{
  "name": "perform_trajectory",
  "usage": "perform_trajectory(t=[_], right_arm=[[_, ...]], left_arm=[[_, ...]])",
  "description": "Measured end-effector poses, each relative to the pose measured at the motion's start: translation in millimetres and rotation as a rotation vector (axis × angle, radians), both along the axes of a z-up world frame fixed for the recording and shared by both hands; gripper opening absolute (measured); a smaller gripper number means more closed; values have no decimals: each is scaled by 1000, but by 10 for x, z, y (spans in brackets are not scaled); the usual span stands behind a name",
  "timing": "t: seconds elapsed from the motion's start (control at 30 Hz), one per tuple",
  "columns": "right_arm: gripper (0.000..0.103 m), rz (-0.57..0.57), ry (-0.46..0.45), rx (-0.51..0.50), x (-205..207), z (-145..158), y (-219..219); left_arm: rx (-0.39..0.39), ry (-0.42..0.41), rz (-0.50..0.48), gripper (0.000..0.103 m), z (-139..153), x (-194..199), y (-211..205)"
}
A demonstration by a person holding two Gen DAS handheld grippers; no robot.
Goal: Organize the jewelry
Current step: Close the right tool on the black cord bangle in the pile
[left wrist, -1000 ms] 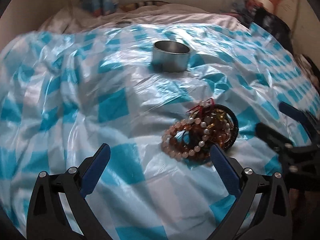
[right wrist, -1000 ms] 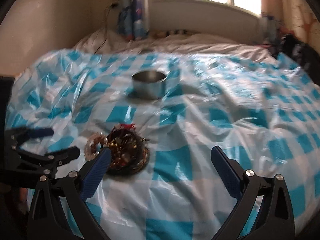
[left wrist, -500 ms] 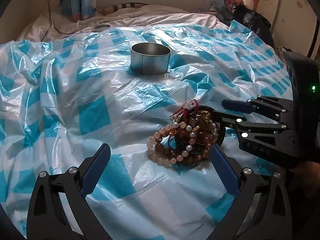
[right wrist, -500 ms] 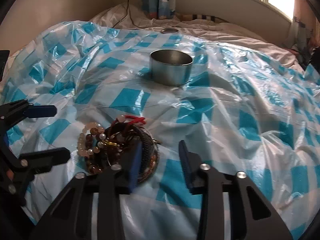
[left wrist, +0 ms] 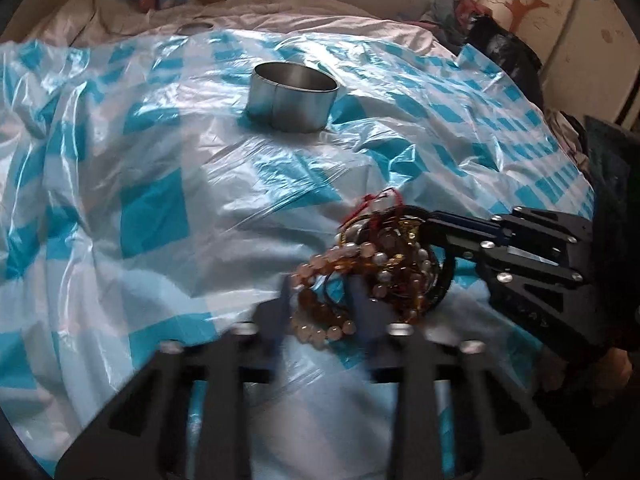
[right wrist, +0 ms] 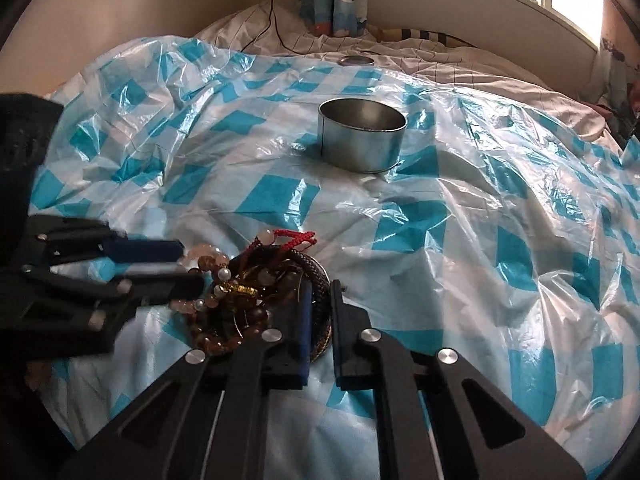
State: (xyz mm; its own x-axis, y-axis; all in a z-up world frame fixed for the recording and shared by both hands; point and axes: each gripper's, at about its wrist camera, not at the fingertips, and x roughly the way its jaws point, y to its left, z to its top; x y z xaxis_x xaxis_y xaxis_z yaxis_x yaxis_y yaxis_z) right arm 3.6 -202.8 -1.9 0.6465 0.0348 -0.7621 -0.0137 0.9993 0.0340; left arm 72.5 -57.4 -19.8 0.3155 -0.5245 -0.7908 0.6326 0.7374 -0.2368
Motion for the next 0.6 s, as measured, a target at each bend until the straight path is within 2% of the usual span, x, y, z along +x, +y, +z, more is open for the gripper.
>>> perform_trajectory(t=[0.1,0.3,0.33,0.37,0.43,0.5,0.53,0.6], right_arm=[[9,-10,-3,5,-19,10,-15],[10,-17,6,18,-24,-7,-45],[12,-21,8,23,-21,-10,-54],[24,-32,5,20,-19,-7,-67],[38,-50,-16,16,-22,22,-90],[40,-53,-19,27,-17,26,-109],[40,-54,-15,27,-9,17,-113],[40,-52,-11,22,1,11,-104]], left_arm=[[-16,2,5,4,23,-10,27],[-23,-23,-1,1,108,-62,33],[-13,-30,5,1,111,-60,25],[-7,-34,11,2,117,-53,38],[8,-39,16,9,109,-41,23],[23,-57,24,47,102,-44,9],[31,-78,31,53,106,-54,0],[38,-98,25,54,112,-68,-27]])
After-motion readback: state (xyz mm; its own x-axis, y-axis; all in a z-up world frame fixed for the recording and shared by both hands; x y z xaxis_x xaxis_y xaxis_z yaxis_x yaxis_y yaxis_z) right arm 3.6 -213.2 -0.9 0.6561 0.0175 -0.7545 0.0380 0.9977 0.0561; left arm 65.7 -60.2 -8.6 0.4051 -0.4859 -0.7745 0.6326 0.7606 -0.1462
